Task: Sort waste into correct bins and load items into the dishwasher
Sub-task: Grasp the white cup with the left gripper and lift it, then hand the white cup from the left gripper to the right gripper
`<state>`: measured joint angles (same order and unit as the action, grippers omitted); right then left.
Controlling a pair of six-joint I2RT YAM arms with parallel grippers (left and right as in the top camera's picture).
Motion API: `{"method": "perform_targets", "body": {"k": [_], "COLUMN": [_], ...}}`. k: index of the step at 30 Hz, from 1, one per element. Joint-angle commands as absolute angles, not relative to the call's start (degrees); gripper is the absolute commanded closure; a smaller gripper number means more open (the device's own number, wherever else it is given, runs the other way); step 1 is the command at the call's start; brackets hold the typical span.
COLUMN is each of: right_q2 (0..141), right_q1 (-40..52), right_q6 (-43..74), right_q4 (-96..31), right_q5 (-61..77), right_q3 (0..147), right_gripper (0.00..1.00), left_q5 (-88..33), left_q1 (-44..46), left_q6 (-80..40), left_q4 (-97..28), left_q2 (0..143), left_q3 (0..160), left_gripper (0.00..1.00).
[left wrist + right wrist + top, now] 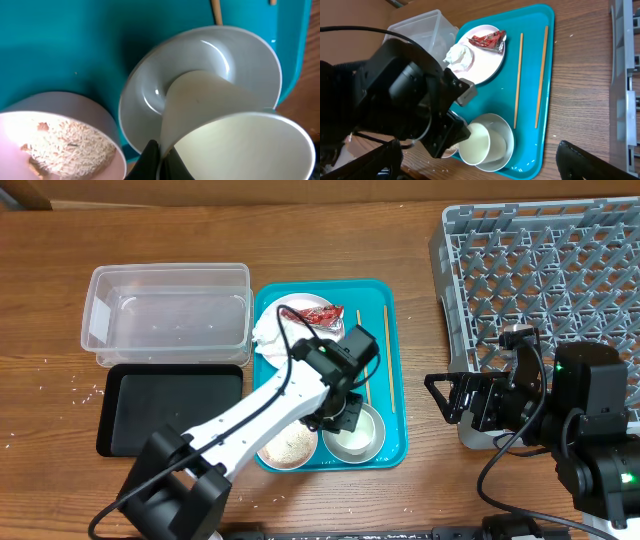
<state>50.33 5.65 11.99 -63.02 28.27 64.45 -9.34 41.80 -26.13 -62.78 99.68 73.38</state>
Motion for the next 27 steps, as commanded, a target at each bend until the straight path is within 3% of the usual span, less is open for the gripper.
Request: {"method": "perform_targets", "body": {"k": [1,5,8,10,14,24,26,27], "right_q2": [50.2,50.2,50.5,51.8,56.4,62.1,62.1,62.1], "right_q1": [5.4,5.4,5.5,5.5,8.9,20.7,22.5,23.3], "right_q6": [12.3,12.3,12.3,12.2,12.1,13.8,13.8,13.8], "right_q4": [-62.7,-61.6,-58.3,-53.3,-44.1,-30.2,-27.8,-27.2], "right_q5": [28.6,28.7,34.5,45.5,63.3,66.1,66.1,66.1], "right_q3": [65.6,65.6,65.6,65.6,65.6,65.6,65.6,65.6], "right_gripper": [0.00,0.01,0.10,0.18,0.20,0.13,0.16,0.26], "left_q5": [-20.2,-40.1,-61.7,-73.6,-79.8,-80.8,-80.8,-80.8], "left_q1": [34.5,20.2,10.6,6.4,5.1,5.7,5.7,5.7], "left_q6": [-19.4,-11.9,-4.9,1.0,3.6,3.9,3.9,3.9], "left_q4": [-65.4,-65.5,-66.3,-69.1,-71.8,-72.2,-72.2,-72.2], "left_q2": [91.7,83.8,81.6,81.6,81.6,81.6,81.6,81.6], "left_q3": [77.4,79.7,79.7,79.6,79.6,79.6,79.6,79.6], "left_gripper": [0.96,0.96,0.96,0.96,0.96,0.96,0.96,0.96]}}
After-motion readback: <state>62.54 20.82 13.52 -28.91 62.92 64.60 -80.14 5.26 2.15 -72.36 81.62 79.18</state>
